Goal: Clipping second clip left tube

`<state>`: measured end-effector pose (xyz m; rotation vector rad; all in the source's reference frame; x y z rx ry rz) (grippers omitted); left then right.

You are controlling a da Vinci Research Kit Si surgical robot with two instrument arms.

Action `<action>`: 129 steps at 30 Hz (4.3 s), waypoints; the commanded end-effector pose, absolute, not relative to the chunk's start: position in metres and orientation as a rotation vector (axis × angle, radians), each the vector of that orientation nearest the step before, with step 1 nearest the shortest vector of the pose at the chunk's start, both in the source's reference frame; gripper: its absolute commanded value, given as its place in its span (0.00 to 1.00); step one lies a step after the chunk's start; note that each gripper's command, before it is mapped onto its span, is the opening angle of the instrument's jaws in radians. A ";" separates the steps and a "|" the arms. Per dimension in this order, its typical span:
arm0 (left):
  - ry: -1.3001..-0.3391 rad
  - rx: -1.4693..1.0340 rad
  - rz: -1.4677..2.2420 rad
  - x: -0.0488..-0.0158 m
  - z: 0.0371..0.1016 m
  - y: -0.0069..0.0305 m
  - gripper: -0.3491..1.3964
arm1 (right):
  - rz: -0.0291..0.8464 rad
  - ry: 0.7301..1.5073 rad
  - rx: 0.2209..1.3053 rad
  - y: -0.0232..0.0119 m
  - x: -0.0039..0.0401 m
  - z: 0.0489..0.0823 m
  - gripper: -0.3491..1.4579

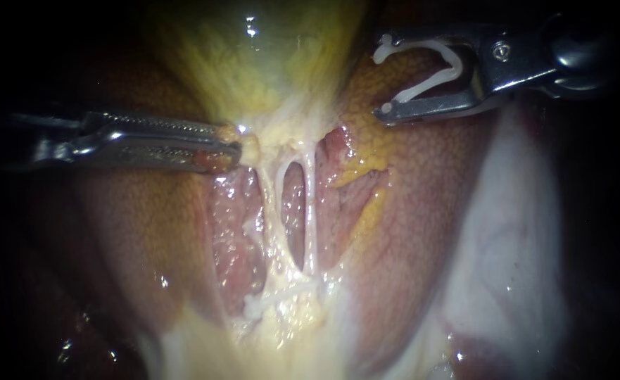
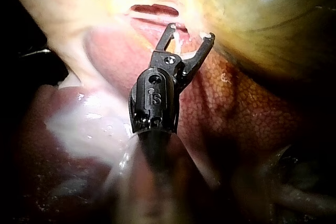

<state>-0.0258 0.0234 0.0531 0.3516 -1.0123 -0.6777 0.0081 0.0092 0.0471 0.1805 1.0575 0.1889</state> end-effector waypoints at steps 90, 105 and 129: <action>-1.016 0.335 -0.719 -0.0209 0.0468 0.0260 0.00 | 0.218 1.303 0.785 -0.0040 0.0211 0.0591 0.45; -1.016 0.335 -0.719 -0.0209 0.0468 0.0260 0.00 | 0.223 1.415 0.914 -0.0053 0.0239 0.0572 0.44; -1.016 0.335 -0.719 -0.0209 0.0467 0.0260 0.00 | 0.257 1.397 1.009 -0.0055 0.0243 0.0554 0.14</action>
